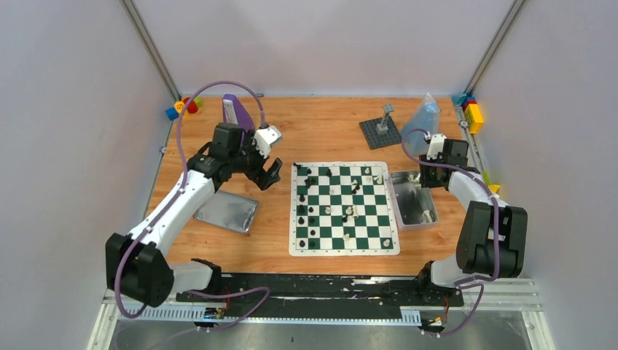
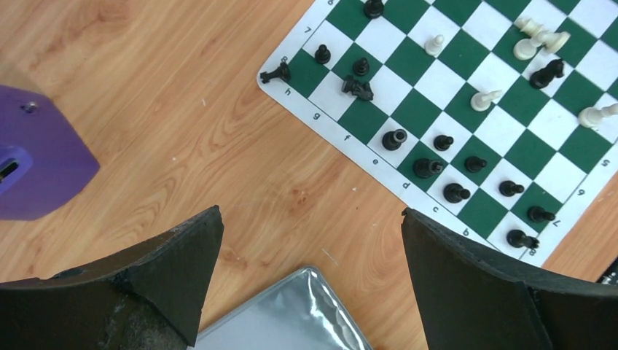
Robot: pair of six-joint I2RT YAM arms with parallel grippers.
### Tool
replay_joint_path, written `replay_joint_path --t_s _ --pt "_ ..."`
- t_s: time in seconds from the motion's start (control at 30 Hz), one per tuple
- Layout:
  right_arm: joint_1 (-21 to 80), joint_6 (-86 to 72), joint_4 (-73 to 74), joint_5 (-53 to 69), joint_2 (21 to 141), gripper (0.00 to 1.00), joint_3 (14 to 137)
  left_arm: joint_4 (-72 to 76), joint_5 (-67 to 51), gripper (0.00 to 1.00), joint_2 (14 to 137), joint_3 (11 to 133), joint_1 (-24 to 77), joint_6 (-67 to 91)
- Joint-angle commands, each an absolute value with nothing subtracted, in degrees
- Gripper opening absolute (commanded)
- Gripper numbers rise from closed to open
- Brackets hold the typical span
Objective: Set up the chess pieces on the board
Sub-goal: Place the storage box at the center of the board, then pick up the chess piece from the chessboard.
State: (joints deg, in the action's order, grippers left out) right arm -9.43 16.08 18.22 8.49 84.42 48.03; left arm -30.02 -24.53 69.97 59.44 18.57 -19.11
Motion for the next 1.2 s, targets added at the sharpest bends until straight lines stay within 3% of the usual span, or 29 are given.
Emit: replay_joint_path --t_s 0.0,0.07,0.13,0.23,0.43,0.57,0.73,0.87,1.17 --pt "-9.7 16.9 15.9 10.8 83.5 0.37 49.9 -24.7 -20.9 1.00 76.7 62.1 20.2 -21.9" --pt "-9.6 17.4 17.5 11.2 82.3 0.57 51.0 -23.2 -20.2 0.99 81.4 64.3 20.2 -21.9" --pt "-9.7 17.5 19.1 11.3 80.4 0.69 52.1 -23.5 -20.0 0.94 87.4 68.4 20.2 -20.9" --pt "-9.6 17.7 21.3 13.4 76.6 0.73 54.2 -27.3 -21.3 0.88 98.1 75.6 20.2 -18.0" --pt "-3.3 17.2 23.0 25.6 73.3 0.73 61.6 -29.4 -26.1 0.86 104.7 81.9 18.4 -11.0" --pt "9.4 16.4 22.3 24.6 79.5 0.72 67.5 -31.2 -27.8 0.86 103.8 81.2 15.6 -7.9" --pt "18.6 15.5 22.2 24.1 89.9 0.65 72.5 -33.0 -28.2 0.88 99.7 78.3 14.9 -9.3" --pt "22.5 17.1 23.2 21.7 94.4 0.54 71.7 -33.3 -25.9 0.89 94.3 74.6 14.9 -11.2" --pt "24.1 18.2 26.5 18.1 97.1 0.44 67.6 -34.0 -23.9 0.90 87.4 69.3 14.9 -13.6"
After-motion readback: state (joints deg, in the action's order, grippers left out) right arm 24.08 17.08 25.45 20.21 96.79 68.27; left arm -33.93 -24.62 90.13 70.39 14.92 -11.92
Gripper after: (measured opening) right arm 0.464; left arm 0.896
